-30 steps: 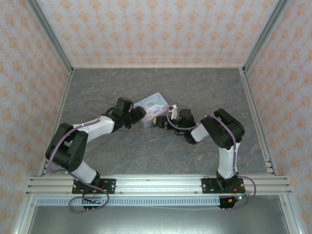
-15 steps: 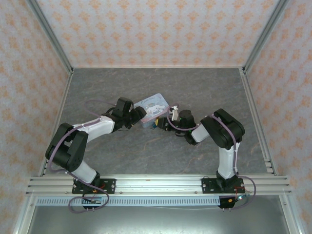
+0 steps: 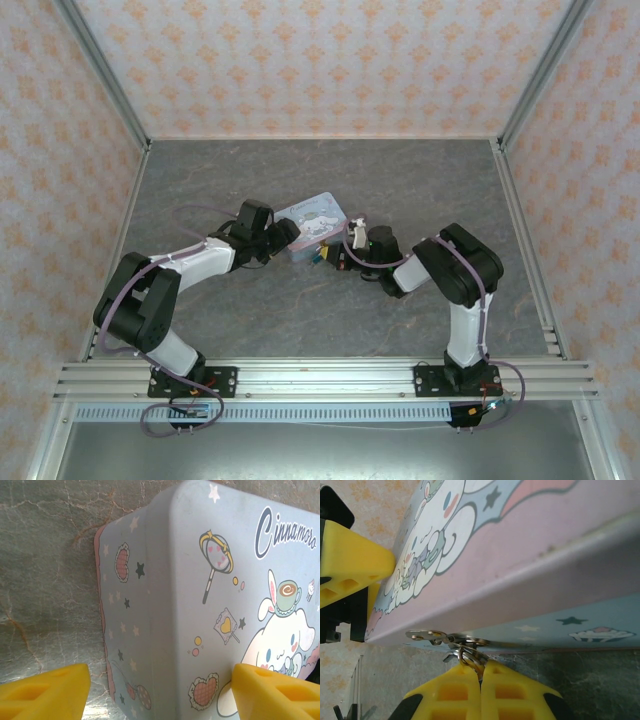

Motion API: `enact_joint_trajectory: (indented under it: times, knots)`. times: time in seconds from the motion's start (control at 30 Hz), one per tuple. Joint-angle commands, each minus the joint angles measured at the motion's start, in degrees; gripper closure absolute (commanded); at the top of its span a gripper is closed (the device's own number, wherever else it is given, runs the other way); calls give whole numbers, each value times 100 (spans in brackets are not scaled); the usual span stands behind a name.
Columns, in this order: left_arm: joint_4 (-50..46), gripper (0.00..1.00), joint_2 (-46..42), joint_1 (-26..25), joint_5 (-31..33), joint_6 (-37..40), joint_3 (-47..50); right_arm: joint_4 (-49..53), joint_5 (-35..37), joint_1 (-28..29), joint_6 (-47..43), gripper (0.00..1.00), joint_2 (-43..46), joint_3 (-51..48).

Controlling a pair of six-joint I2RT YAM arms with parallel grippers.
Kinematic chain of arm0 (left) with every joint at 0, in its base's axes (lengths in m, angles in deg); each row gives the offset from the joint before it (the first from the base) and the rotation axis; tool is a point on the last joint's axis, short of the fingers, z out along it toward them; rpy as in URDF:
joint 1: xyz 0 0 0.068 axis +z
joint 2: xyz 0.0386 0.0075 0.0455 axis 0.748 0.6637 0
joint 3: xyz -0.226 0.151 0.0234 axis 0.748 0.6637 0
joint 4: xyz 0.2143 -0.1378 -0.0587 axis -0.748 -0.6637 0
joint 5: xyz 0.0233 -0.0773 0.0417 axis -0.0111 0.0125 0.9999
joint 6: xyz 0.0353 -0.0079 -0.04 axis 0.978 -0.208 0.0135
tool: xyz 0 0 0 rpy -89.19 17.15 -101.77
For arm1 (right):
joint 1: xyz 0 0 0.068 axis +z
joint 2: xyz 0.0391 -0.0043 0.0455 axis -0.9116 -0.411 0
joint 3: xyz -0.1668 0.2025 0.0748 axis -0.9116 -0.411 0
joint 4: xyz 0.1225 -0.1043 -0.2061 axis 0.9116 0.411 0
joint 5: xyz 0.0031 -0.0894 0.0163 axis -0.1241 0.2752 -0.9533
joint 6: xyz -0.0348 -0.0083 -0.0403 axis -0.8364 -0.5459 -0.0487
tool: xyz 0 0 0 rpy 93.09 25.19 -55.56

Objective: Unlock the padlock with the key

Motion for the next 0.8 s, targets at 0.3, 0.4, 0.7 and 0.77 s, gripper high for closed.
enact_joint_trajectory:
  times: [0.3, 0.4, 0.7, 0.77]
  knots:
    - [-737, 26, 198, -74, 195, 15, 236, -693, 172, -266, 278, 100, 489, -272]
    - [-739, 26, 183, -73, 200, 16, 248, -686, 227, -345, 290, 100, 602, -316]
    - [-670, 20, -314, -71, 251, 50, 248, 702, 460, -496, -448, 100, 1720, -646]
    - [-699, 14, -547, -73, 357, 71, 228, 1366, 588, -500, -722, 100, 2221, -715]
